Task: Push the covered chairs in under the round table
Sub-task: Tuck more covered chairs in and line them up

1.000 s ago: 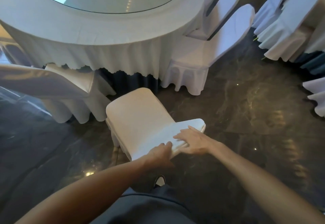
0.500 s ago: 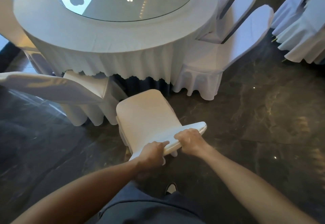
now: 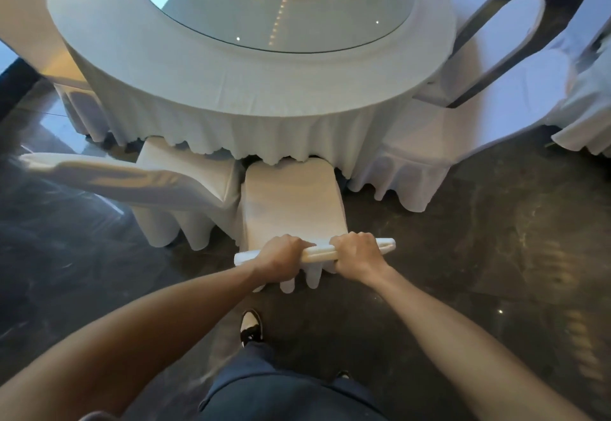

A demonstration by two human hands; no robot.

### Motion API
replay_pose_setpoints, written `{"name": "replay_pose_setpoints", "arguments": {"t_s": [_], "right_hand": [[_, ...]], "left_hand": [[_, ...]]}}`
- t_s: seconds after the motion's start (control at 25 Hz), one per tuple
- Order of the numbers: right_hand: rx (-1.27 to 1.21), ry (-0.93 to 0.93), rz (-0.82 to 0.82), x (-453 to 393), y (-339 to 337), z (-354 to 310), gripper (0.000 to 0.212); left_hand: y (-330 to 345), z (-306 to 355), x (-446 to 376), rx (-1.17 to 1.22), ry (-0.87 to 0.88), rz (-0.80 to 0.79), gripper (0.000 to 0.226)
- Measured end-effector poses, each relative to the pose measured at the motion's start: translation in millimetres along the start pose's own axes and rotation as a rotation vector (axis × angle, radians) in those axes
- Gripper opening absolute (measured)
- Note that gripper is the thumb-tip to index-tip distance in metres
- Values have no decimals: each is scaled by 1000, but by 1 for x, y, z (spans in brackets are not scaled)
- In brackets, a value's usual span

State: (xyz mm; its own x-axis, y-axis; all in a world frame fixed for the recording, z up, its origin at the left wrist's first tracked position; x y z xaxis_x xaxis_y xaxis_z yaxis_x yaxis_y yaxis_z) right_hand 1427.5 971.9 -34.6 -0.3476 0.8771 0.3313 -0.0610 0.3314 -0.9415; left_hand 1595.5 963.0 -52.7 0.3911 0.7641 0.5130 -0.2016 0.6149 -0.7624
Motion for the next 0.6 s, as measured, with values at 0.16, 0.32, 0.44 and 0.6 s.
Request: {"name": "replay_pose_setpoints", "arguments": {"t_s": [0.16, 0.32, 0.44, 0.6], "right_hand": [[-48, 71, 14, -53, -19, -32, 16], [-80, 145, -17, -93, -30, -42, 17], [-35, 162, -40, -121, -33, -37, 21], [19, 167, -40, -151, -43, -27, 24]], "left_hand": [[-46, -51, -21, -39, 17, 7, 41], [-73, -82, -45, -20, 14, 27, 41], [-84, -94, -65, 0, 16, 33, 43], [-105, -101, -86, 16, 19, 54, 52]]}}
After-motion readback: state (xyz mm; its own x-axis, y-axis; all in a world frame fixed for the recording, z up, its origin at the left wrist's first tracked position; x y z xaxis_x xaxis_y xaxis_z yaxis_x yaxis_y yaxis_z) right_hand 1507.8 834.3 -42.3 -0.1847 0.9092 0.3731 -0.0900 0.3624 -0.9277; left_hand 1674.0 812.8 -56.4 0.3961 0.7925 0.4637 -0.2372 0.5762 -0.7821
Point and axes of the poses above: each hand's wrist, its own x-axis away from the middle knuckle, its own y-axis out of the palm, z = x × y, the point moved 3 cm from there along -x, towards the middle knuckle, and after that the axes turned 5 degrees about -y, right-handed, at the moved point
